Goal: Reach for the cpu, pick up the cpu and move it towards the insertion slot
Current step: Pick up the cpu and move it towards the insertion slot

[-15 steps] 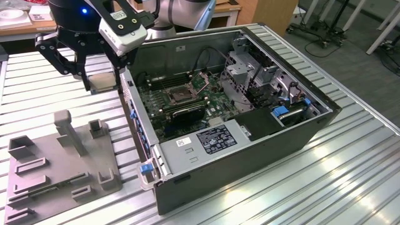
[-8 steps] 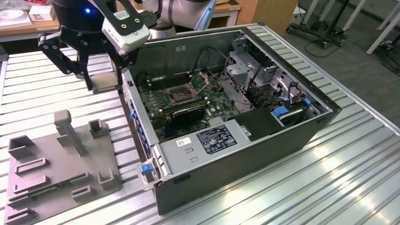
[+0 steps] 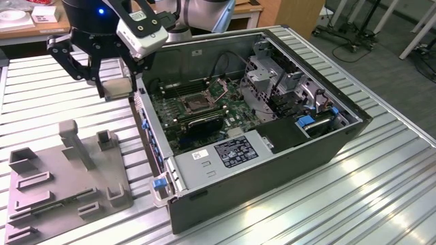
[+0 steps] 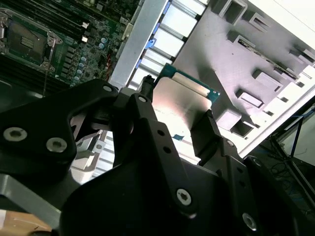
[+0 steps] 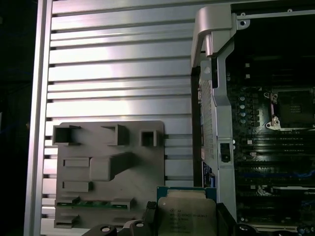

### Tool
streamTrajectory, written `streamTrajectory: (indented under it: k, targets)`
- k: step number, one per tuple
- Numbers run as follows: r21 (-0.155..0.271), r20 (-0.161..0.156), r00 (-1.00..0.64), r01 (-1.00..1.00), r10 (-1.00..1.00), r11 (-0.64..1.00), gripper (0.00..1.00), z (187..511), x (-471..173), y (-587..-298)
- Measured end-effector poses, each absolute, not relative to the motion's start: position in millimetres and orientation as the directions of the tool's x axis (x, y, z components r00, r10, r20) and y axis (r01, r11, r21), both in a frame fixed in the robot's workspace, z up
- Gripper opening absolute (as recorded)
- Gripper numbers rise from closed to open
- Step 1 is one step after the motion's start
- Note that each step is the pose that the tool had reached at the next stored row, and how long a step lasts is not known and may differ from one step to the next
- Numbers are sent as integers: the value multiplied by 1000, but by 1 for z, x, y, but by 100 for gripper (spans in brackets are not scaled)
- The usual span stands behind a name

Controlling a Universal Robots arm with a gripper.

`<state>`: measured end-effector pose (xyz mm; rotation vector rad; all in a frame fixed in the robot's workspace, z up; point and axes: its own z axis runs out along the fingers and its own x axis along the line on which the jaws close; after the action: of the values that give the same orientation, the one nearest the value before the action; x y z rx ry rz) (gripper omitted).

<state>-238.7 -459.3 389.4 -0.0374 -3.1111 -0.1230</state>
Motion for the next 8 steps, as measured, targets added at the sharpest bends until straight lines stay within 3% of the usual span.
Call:
streamTrajectory:
  k: [8]
  targets:
    - [79, 29, -999, 25, 23, 997, 54, 389, -232, -459]
